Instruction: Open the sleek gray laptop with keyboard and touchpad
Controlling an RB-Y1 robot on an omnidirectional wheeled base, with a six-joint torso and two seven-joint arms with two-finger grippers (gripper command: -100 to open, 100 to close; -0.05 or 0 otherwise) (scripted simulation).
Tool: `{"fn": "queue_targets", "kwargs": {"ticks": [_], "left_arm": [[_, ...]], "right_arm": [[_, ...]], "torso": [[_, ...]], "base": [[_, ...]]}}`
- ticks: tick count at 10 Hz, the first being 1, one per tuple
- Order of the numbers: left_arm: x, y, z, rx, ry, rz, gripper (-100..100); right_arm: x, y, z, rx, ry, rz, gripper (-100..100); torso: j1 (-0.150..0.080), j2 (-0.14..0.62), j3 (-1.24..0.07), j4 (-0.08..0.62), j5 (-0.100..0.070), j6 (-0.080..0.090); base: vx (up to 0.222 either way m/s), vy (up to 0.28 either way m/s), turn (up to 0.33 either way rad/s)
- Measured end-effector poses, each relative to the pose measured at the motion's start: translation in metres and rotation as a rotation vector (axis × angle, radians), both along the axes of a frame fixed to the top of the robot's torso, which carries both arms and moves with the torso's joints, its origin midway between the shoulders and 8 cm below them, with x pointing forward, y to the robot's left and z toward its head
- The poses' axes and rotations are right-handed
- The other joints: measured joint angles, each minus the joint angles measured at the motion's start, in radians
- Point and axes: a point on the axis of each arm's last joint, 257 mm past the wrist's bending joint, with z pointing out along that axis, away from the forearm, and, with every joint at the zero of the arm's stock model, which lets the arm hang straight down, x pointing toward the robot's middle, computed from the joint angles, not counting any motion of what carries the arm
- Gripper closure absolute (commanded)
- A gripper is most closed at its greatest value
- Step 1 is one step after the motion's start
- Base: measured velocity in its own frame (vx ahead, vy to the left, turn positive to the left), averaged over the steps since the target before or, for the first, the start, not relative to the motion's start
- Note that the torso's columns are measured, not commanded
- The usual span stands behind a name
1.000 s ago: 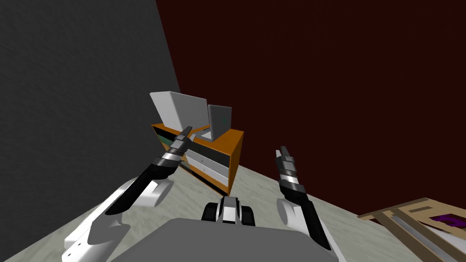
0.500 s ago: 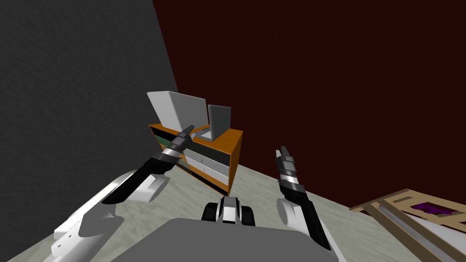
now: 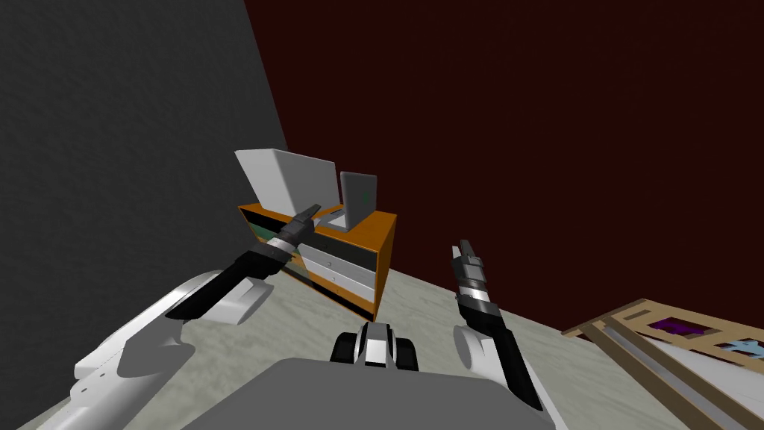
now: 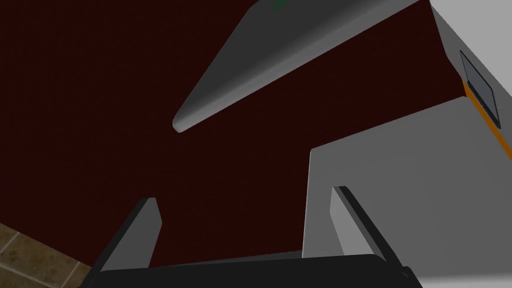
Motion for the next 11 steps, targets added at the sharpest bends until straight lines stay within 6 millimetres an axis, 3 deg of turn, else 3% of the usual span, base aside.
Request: {"fn": "queue_targets", "kwargs": {"ticks": [11], "left_arm": [[0.028, 0.027, 0.011, 0.132, 0.162, 0.089, -100]], "right_arm": [[0.0, 0.0, 0.0, 0.0, 0.0, 0.0, 0]], "torso": [[0.0, 0.0, 0.0, 0.0, 0.0, 0.0]], "base": [[-0.016, 0.026, -0.079]]}}
